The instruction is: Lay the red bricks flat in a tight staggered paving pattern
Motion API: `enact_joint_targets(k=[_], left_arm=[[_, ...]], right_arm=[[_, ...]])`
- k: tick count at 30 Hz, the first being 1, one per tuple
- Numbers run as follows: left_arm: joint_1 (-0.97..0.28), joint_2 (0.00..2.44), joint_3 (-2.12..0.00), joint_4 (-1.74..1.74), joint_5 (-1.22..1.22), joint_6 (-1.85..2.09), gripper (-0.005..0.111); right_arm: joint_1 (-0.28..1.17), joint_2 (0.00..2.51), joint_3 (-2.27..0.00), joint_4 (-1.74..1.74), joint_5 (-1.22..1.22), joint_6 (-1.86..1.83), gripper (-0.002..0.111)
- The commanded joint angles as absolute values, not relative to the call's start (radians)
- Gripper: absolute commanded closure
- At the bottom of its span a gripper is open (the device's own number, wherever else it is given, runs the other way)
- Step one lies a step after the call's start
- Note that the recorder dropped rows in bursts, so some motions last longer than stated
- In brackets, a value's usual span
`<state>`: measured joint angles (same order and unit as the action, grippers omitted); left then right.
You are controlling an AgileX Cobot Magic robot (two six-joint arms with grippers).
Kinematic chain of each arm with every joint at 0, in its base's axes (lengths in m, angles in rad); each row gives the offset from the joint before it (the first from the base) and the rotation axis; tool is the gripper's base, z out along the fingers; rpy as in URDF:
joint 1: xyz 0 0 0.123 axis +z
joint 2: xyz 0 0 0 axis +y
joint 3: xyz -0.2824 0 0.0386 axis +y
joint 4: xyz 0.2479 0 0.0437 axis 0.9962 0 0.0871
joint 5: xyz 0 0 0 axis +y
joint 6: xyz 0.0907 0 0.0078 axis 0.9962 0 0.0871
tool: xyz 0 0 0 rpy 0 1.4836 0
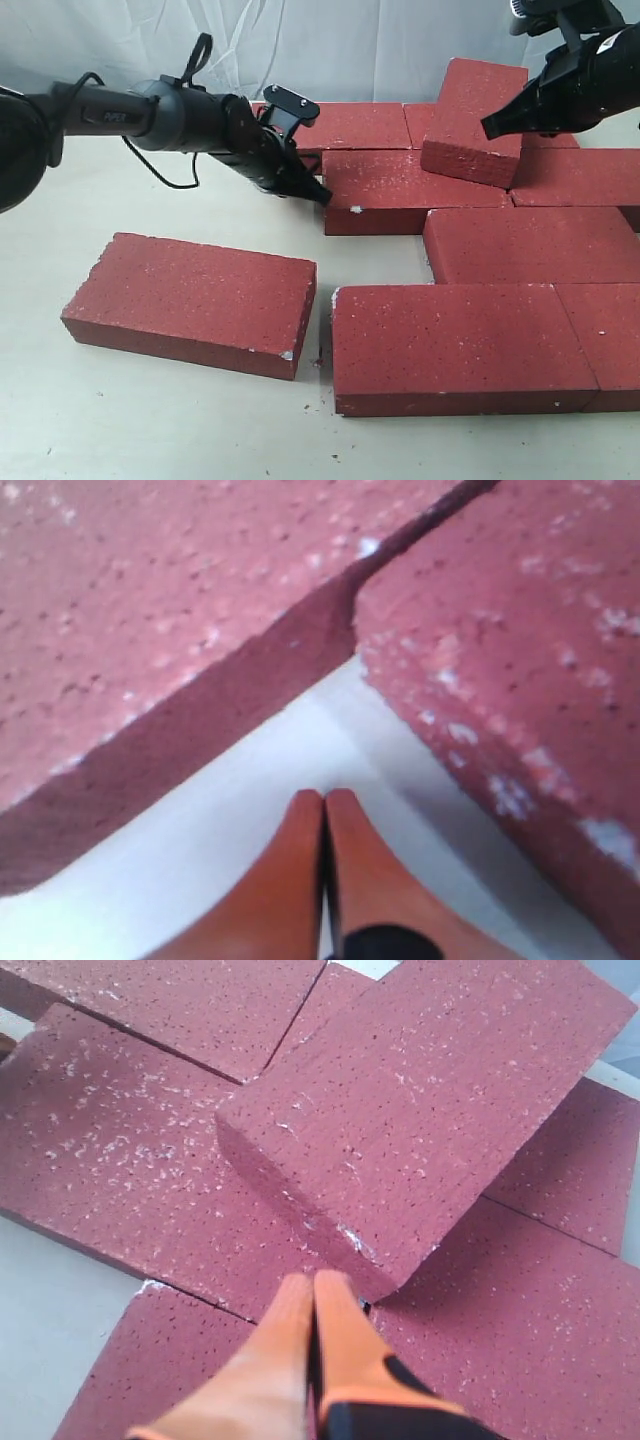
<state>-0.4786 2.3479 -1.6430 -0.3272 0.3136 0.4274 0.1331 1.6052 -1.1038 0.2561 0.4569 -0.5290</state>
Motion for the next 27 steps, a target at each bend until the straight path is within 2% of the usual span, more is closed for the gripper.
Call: enact_joint_targets(k=[1, 5, 7, 10, 13, 18, 21, 27], left_arm=[[-0.444, 2.285, -1.643, -0.314, 0.380, 0.427, 0.107], [-0.439, 2.208, -1.643, -0.286, 0.446, 0.429, 0.107], [-0.448, 2.169, -1.643, -0.255, 0.463, 0.431, 0.107], [-0.451, 2.125, -1.643, -0.292, 0.389, 0.431, 0.107], [-0.451, 2.124, -1.649, -0.297, 0.351, 0.440, 0.107], [-0.436, 2.121, -1.700, -0.191, 0.516, 0.485, 0.107], [-0.406, 2.095, -1.739, -0.141, 0.661, 0.418, 0.107], [-0.337, 1.949, -1.723, -0.052, 1.002, 0.358, 0.107]], right_arm=[[0.128, 1.598, -1.100, 0.262, 0.432, -0.527, 0.109], [0.128, 1.623, -1.098, 0.248, 0.381, -0.527, 0.109], [0.117, 1.645, -1.088, 0.250, 0.280, -0.519, 0.109], [0.046, 1.655, -1.072, 0.279, 0.179, -0.491, 0.109], [-0.010, 1.668, -1.067, 0.323, 0.180, -0.471, 0.109], [-0.034, 1.686, -1.077, 0.349, 0.337, -0.471, 0.109], [0.008, 1.670, -1.141, 0.411, 0.504, -0.521, 0.109], [0.198, 1.670, -1.172, 0.732, 0.752, -1.039, 0.109]])
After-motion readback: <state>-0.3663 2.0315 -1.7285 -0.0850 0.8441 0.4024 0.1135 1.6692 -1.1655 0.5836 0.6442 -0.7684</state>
